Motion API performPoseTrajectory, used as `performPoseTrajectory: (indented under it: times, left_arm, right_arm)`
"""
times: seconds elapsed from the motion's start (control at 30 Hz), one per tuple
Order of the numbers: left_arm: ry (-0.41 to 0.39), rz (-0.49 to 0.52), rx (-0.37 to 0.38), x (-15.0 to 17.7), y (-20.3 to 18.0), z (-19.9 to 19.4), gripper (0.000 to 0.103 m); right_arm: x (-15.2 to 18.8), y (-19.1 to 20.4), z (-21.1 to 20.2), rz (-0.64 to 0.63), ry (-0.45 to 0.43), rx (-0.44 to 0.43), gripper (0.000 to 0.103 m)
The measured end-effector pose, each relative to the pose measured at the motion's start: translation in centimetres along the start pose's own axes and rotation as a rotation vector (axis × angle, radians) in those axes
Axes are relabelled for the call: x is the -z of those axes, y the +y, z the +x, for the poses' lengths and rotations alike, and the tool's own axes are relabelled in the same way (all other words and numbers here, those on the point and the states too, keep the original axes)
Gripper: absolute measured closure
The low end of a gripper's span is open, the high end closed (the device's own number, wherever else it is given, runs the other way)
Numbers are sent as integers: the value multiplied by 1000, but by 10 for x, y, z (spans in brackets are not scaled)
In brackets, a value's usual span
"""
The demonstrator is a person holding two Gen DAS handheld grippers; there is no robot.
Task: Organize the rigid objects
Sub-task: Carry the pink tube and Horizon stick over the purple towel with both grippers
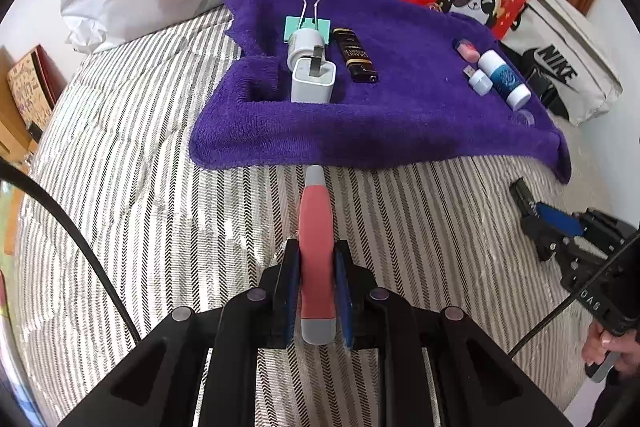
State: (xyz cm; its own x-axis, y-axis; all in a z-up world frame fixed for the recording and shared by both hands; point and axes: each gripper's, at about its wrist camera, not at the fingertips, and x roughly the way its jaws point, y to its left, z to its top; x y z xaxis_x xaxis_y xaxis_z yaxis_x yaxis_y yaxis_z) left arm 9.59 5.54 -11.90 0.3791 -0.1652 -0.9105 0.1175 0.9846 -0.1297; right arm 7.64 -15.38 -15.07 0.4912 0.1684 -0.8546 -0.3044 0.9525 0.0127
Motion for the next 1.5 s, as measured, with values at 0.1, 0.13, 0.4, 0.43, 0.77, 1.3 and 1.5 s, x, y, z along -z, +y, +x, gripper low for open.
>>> performPoseTrajectory:
  times: [0.1,0.13,0.4,0.43,0.77,1.3,1.5]
  left_arm:
    - [-3,-22,22,2,4,-1,87]
    - [0,-32,30,2,6,-2,87]
    - [-27,-23,43,2,4,-22,87]
    - [-30,-25,44,1,4,-24,87]
    - [-56,-25,78,-8,0,-38,87]
    - [-95,11,100,-48,-11,-44,87]
    - [-99,18,106,-59,-13,-39,87]
  right_arm:
    - [-1,-1,1,-8,12,-15,81]
    - [-2,-3,1,-5,25,-30,81]
    - [-9,-7,-22,-4,-12,-105,81]
    - [-11,-8,-23,-3,-12,-109,81]
    - [-21,-29,-34,37,-40,-111,81]
    - [-78,-57,-25,105,-85,-111,81]
    - [-92,-67,-9,144,-69,-93,81]
